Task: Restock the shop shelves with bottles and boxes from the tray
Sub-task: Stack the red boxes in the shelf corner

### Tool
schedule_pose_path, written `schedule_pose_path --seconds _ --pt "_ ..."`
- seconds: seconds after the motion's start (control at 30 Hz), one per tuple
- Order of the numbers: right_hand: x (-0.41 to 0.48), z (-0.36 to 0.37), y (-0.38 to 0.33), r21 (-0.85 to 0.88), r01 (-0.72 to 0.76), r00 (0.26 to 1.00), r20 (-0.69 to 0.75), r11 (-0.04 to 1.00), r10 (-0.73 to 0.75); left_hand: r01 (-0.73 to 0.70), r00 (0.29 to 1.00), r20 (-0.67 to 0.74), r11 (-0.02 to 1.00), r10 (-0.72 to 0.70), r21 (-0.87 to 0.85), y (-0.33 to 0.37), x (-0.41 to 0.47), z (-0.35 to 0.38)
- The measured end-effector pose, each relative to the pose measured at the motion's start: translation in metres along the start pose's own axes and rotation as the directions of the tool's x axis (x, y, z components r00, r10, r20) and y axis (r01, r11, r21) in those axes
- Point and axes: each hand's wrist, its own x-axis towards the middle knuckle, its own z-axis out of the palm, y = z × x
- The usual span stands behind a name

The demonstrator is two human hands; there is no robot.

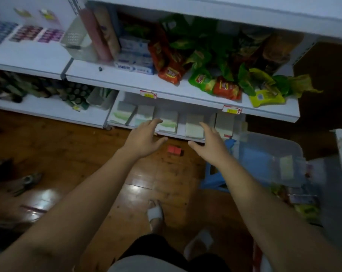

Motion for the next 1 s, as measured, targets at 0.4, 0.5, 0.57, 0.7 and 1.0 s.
schedule_pose_path --seconds 0.4,0.5,0.57,0.7,1.0 --pt "0.221 0.271 0.185 -0.1 -0.063 0.985 0.155 0.993 0.078 0.062 0.979 0.191 0.996 -0.073 0.059 -0.169 0.163 0.323" --pt "0.29 0.369 0.263 -0.177 -0.049 0.981 0.177 0.983 0.081 -0.003 0.973 0.229 0.992 -0.027 0.128 -0.217 0.218 0.437" --pt "0.332 0.425 0.305 -0.185 -0.062 0.981 0.169 0.981 0.093 -0.051 0.973 0.231 0.979 0.004 0.196 -0.246 0.256 0.502" --pt "0.396 0.504 0.369 -0.276 -0.035 0.993 0.102 0.961 0.065 -0.076 0.972 0.233 0.986 0.039 0.152 -0.281 0.313 0.594" --pt "0.421 0.543 0.403 -0.021 -0.013 0.999 -0.031 1.0 0.012 -0.056 0.987 0.144 0.99 0.075 -0.133 -0.285 0.344 0.644"
